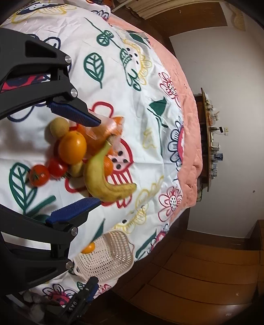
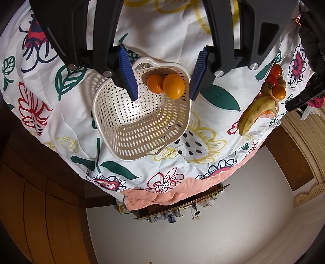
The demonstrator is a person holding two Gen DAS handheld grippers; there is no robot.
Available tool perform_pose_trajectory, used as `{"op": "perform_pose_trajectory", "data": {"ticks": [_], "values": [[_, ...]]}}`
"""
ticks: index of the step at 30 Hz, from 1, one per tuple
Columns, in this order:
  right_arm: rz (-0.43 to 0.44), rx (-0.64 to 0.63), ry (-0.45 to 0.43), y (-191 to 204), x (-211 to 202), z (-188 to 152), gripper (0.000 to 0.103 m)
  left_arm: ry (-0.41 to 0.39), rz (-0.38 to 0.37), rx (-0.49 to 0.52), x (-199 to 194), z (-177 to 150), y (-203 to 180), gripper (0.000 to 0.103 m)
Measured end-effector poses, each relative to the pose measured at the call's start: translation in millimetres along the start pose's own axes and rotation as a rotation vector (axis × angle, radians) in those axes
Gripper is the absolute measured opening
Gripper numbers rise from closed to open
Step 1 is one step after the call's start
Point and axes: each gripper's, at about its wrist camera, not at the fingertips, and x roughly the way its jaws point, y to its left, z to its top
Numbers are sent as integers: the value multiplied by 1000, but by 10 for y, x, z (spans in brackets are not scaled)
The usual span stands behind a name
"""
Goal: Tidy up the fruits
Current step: 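Move the open left tool back to the fruit pile, then grasp another large orange from the pile with the left tool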
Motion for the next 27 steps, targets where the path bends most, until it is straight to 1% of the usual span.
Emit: {"op": "perform_pose_trajectory", "data": {"ticks": [4,7,9,10,12,15,20,27], "values": [[3,-6,8,31,19,-10,52,19,-1,-6,49,-58,38,72],[5,-10,10,50,24,-13,52,39,-8,-8,101,-110,71,66],[6,-11,11,54,25,-15,52,57,-13,-17,152,-130,90,56],[6,-13,11,59,26,-14,52,73,-23,-28,193,-141,112,55],[7,-14,13,66,30,-17,52,79,-24,-35,222,-151,132,51],[9,-18,17,87,47,-22,52,80,-25,-31,238,-160,134,50],[13,-28,21,124,52,-34,52,94,-9,-28,301,-197,136,44],[16,-35,24,152,60,-40,52,91,-9,-30,309,-207,131,44]]}}
